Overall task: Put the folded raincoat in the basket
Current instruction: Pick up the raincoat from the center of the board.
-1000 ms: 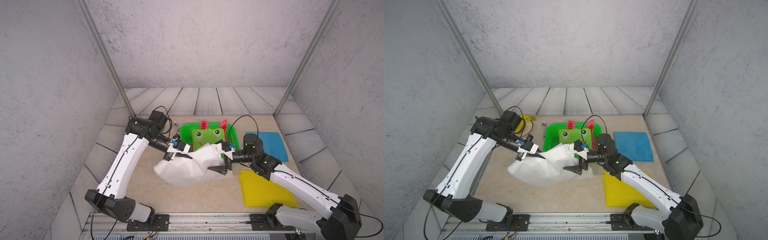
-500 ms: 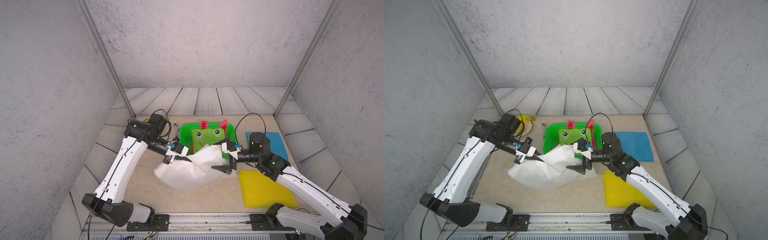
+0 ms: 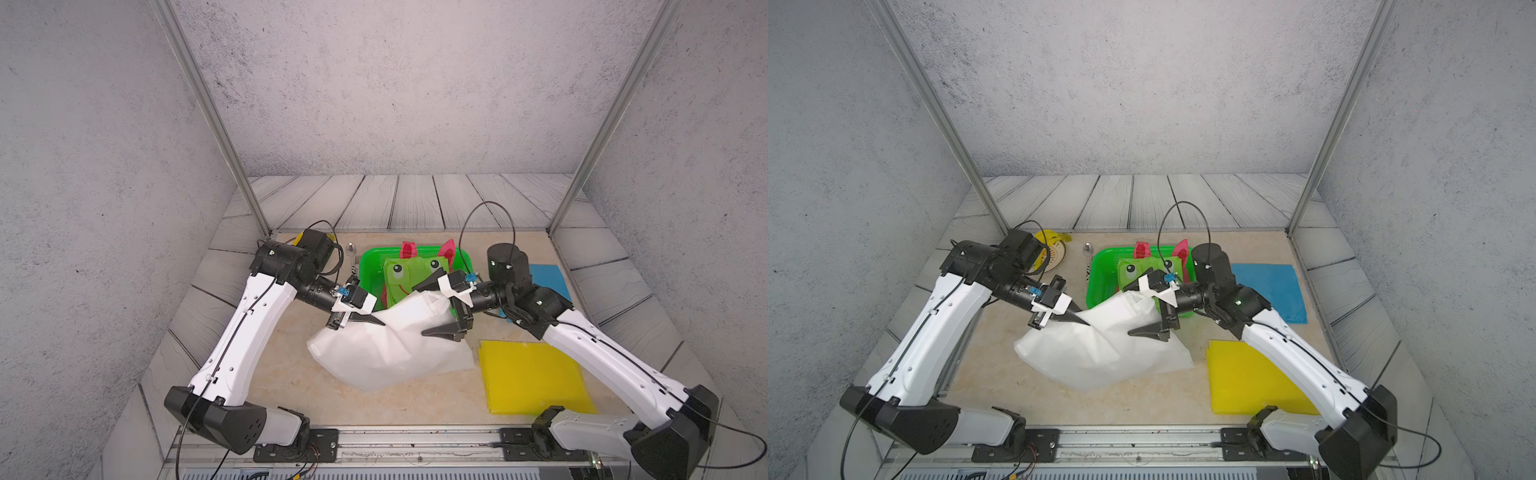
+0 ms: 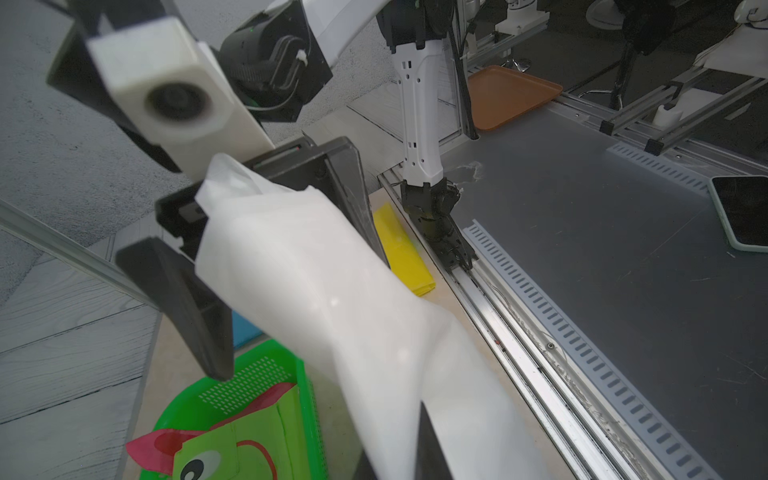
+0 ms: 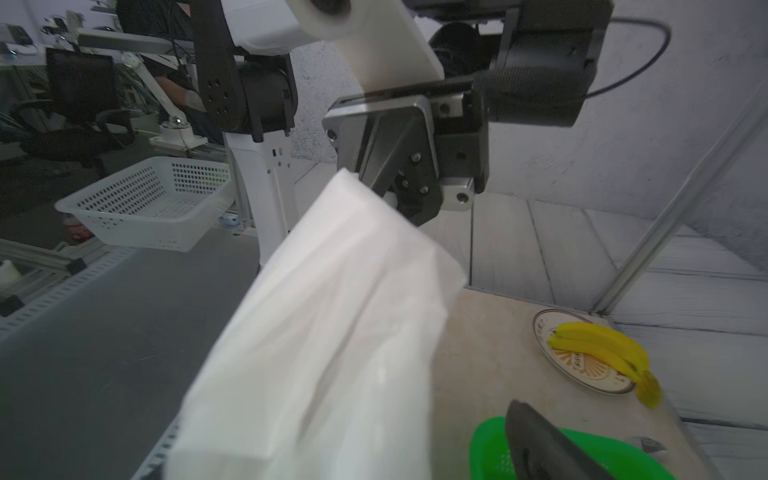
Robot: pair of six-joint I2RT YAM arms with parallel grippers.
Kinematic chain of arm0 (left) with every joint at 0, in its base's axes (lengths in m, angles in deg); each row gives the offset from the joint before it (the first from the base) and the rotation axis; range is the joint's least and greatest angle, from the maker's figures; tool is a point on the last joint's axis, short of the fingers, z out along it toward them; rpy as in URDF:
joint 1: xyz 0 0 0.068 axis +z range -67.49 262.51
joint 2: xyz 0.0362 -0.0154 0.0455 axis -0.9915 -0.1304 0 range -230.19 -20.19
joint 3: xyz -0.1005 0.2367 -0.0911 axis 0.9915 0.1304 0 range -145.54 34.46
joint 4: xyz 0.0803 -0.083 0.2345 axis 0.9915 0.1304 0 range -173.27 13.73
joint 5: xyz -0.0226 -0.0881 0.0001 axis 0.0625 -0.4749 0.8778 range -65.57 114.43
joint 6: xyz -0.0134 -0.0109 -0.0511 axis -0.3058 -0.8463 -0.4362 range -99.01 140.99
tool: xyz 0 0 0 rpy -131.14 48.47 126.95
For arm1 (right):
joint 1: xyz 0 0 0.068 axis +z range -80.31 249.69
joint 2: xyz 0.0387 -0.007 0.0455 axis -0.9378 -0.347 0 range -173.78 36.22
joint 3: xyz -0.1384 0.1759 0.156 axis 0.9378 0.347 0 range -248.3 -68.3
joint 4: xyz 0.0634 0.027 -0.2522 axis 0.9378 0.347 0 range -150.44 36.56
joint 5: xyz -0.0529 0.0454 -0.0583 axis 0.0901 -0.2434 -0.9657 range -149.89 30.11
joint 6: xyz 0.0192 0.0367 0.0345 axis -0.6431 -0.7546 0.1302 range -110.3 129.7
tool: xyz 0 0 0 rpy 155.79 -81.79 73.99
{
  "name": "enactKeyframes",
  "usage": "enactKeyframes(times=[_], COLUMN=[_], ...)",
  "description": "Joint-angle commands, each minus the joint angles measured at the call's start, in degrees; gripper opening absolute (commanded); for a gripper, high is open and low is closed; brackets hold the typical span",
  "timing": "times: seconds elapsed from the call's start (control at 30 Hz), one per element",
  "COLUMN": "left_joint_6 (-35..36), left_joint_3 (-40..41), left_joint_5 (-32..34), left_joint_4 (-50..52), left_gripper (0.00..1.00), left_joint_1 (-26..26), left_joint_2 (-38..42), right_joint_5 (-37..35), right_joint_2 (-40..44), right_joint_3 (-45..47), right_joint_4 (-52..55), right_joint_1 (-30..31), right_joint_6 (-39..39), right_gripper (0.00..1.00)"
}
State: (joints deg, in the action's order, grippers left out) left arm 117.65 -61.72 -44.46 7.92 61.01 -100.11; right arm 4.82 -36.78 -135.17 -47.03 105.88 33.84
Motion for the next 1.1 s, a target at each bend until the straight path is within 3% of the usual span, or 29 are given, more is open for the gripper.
enactKeyframes(times=[0.0, 0.07, 0.17, 0.23, 0.27, 0.3, 0.37, 0.43, 0.5, 0.53, 0.63, 0.77, 0.9, 1.07], left_joint_6=[0.6, 0.6, -0.3, -4.8, -8.8, -13.7, -23.9, -31.1, -33.7, -34.5, -41.9, -53.8, -54.5, -46.8], left_joint_3=[-1.0, -0.9, -1.2, -1.5, -1.7, -1.7, -1.7, -1.2, -0.3, 0.3, 3.2, 8.9, 10.0, 13.0], left_joint_5=[-4.1, -4.8, -5.9, -6.8, -7.0, -6.9, -5.9, -5.0, -5.1, -5.4, -5.2, -6.6, -8.8, -9.3], left_joint_4=[11.0, 10.9, 10.4, 7.7, 5.2, 1.9, -4.7, -9.9, -11.9, -12.7, -18.0, -28.8, -29.3, -26.1], left_gripper=[0.01, 0.03, 0.05, 0.10, 0.12, 0.24, 0.61, 0.77, 0.96, 1.00, 0.99, 1.00, 1.00, 1.00], left_joint_1=[-0.3, -0.3, 0.0, 0.5, 0.7, 0.9, 1.5, 2.9, 4.9, 6.0, 8.5, 11.7, 15.3, 17.3], left_joint_2=[0.4, 0.4, 0.4, 0.4, 0.4, 0.4, 0.5, 0.9, 1.7, 2.2, 3.5, 5.4, 6.8, 8.5], right_joint_5=[10.8, 13.0, 14.0, 14.0, 13.5, 12.2, 9.2, 3.5, -4.4, -7.7, -14.3, -15.3, -18.7, -25.3], right_joint_2=[-4.0, -5.8, -6.6, -6.3, -5.8, -5.2, -3.5, -1.1, 1.4, 2.4, 4.5, 7.3, 8.7, 9.3], right_joint_3=[-2.2, -2.8, -2.9, -2.8, -2.7, -2.4, -0.7, 2.1, 4.0, 4.6, 5.4, 10.9, 11.8, 10.6], right_joint_4=[3.3, 2.6, 1.3, 1.4, 1.4, 1.0, -3.8, -9.4, -10.8, -10.2, -9.1, -21.2, -22.9, -20.6], right_joint_1=[-0.1, -0.2, -0.2, -0.2, -0.3, -0.2, -0.3, -0.4, -0.6, -0.7, -1.1, -1.3, -1.4, -1.4], right_joint_6=[-2.7, -4.7, -6.7, -6.1, -5.7, -6.0, -9.9, -14.5, -16.9, -16.9, -18.5, -25.7, -26.9, -28.7], right_gripper=[0.92, 0.77, 0.38, 0.03, 0.00, 0.00, 0.00, 0.00, 0.00, 0.00, 0.00, 0.00, 0.00, 0.00])
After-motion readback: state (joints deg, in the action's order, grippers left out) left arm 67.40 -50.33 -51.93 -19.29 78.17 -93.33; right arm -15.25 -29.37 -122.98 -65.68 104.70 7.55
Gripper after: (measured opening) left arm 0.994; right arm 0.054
